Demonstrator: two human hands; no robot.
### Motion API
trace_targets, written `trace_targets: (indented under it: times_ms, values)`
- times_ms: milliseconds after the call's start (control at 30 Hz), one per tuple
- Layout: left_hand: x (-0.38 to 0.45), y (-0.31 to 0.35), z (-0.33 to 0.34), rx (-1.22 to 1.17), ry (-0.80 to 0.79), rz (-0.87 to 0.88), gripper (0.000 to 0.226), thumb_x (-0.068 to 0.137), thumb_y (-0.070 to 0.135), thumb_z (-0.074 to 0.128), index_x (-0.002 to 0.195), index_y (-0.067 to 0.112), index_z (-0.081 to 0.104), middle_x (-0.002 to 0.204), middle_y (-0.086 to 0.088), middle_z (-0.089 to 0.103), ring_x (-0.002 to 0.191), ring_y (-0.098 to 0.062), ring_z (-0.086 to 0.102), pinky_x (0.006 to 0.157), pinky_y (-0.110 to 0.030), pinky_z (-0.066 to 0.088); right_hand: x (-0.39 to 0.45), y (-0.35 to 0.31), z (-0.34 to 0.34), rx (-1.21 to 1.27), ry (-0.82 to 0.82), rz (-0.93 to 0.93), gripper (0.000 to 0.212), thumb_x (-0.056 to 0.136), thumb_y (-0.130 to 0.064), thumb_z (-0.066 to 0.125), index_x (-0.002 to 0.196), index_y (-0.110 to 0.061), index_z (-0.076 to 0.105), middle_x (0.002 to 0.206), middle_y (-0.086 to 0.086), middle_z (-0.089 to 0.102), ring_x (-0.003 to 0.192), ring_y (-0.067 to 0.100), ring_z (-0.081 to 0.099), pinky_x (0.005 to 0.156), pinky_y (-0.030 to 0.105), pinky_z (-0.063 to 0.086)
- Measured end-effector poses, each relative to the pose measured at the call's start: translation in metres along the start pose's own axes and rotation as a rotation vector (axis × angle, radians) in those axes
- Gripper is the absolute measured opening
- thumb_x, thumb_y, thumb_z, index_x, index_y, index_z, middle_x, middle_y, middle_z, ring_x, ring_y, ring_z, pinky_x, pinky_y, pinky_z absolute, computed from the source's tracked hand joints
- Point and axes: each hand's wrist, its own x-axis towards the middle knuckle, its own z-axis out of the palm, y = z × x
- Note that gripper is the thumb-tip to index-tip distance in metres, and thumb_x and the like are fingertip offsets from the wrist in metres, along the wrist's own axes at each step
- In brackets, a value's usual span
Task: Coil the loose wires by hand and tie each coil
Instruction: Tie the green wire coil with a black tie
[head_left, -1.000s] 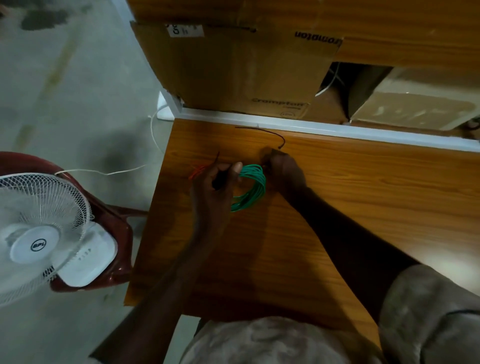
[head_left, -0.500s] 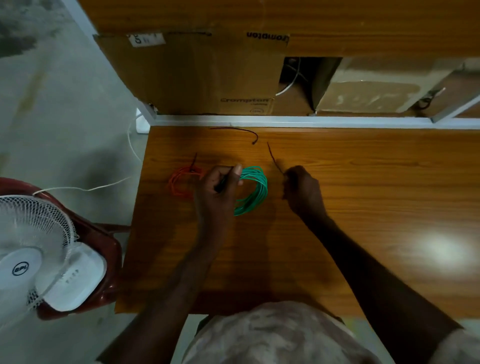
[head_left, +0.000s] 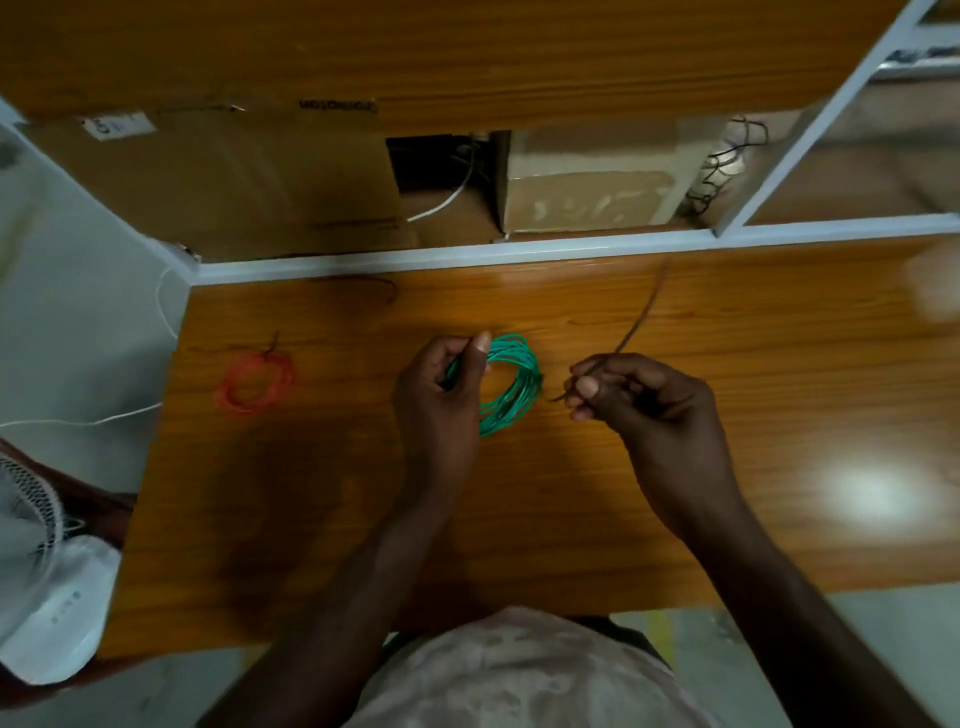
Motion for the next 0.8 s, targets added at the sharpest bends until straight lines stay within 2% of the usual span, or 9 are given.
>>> trace_targets:
  times_ms: [100,200,300,367,433,500,533,667,800]
  values:
    - [-0.025,0.019,0.044,0.0,0.01,-0.014,0.027,0.103,0.036,0.07,0.083,0.017,0.072,0.075,0.004,0.074,0.062,-0.005,0.061,0.061,-0.031,0.045,-0.006,-0.003,-0.042,0.016,-0.051,-0.033,0.008,0.098,0.005,0.068,0.105,0.007,0.069,0.088,0.017,0.077,0.084,0.026,0.076,0.074,0.031,0.061]
    - [-0.054,0.037,0.082,0.008,0.013,-0.015,0.028,0.103,0.036,0.07,0.082,0.017,0.071,0.073,0.004,0.073,0.061,-0.007,0.061,0.059,-0.034,0.047,-0.007,-0.001,-0.086,-0.041,-0.085,-0.013,0.006,0.097,0.002,0.071,0.103,0.001,0.073,0.091,0.01,0.077,0.083,0.018,0.073,0.075,0.028,0.058]
    - [-0.073,0.049,0.112,-0.01,0.019,-0.017,0.026,0.103,0.033,0.07,0.082,0.019,0.071,0.069,0.005,0.069,0.059,-0.007,0.059,0.059,-0.033,0.045,-0.004,0.006,-0.123,-0.112,-0.126,-0.042,0.002,0.093,-0.003,0.077,0.093,-0.005,0.076,0.096,0.005,0.076,0.093,0.015,0.072,0.08,0.035,0.057]
    - [-0.086,0.057,0.129,-0.049,0.034,-0.028,0.024,0.102,0.036,0.07,0.081,0.024,0.07,0.072,0.003,0.072,0.059,-0.009,0.06,0.058,-0.034,0.046,-0.001,0.011,-0.142,-0.186,-0.099,-0.162,0.012,0.09,-0.004,0.082,0.088,-0.015,0.077,0.1,0.007,0.069,0.101,0.023,0.069,0.08,0.044,0.057]
    - [-0.1,0.066,0.143,-0.091,0.03,-0.046,0.023,0.102,0.038,0.071,0.082,0.028,0.07,0.074,-0.001,0.073,0.057,-0.012,0.058,0.055,-0.035,0.044,0.0,0.014,-0.157,-0.315,-0.039,-0.275,0.022,0.088,-0.004,0.084,0.093,-0.026,0.08,0.102,0.007,0.061,0.101,0.023,0.063,0.077,0.036,0.051]
    - [-0.112,0.074,0.153,-0.157,-0.006,-0.078,0.022,0.103,0.033,0.07,0.082,0.026,0.07,0.073,-0.006,0.071,0.054,-0.014,0.054,0.052,-0.031,0.04,-0.001,0.013,-0.17,-0.447,-0.009,-0.359,0.017,0.089,-0.003,0.085,0.097,-0.018,0.083,0.108,0.006,0.056,0.104,0.023,0.059,0.085,0.025,0.046]
    - [-0.117,0.078,0.158,-0.193,-0.027,-0.096,0.021,0.104,0.029,0.07,0.083,0.022,0.07,0.072,-0.008,0.069,0.052,-0.013,0.051,0.051,-0.029,0.039,-0.002,0.012,-0.174,-0.492,-0.005,-0.393,0.016,0.089,-0.002,0.085,0.097,-0.016,0.083,0.112,0.005,0.055,0.106,0.025,0.058,0.088,0.024,0.044]
    - [-0.12,0.091,0.165,-0.327,-0.116,-0.17,0.02,0.104,0.021,0.069,0.085,0.013,0.068,0.066,-0.004,0.054,0.047,-0.01,0.041,0.046,-0.024,0.033,-0.005,0.011,-0.182,-0.595,0.025,-0.511,0.014,0.09,-0.006,0.085,0.099,-0.017,0.083,0.124,0.002,0.052,0.109,0.033,0.055,0.088,0.035,0.045]
    - [-0.112,0.092,0.158,-0.424,-0.221,-0.255,0.019,0.104,0.02,0.069,0.085,0.017,0.068,0.081,-0.01,0.066,0.05,-0.01,0.037,0.047,-0.026,0.032,-0.008,0.009,-0.178,-0.653,0.039,-0.581,0.007,0.097,-0.017,0.078,0.102,-0.015,0.083,0.131,0.006,0.053,0.112,0.031,0.052,0.082,0.044,0.048]
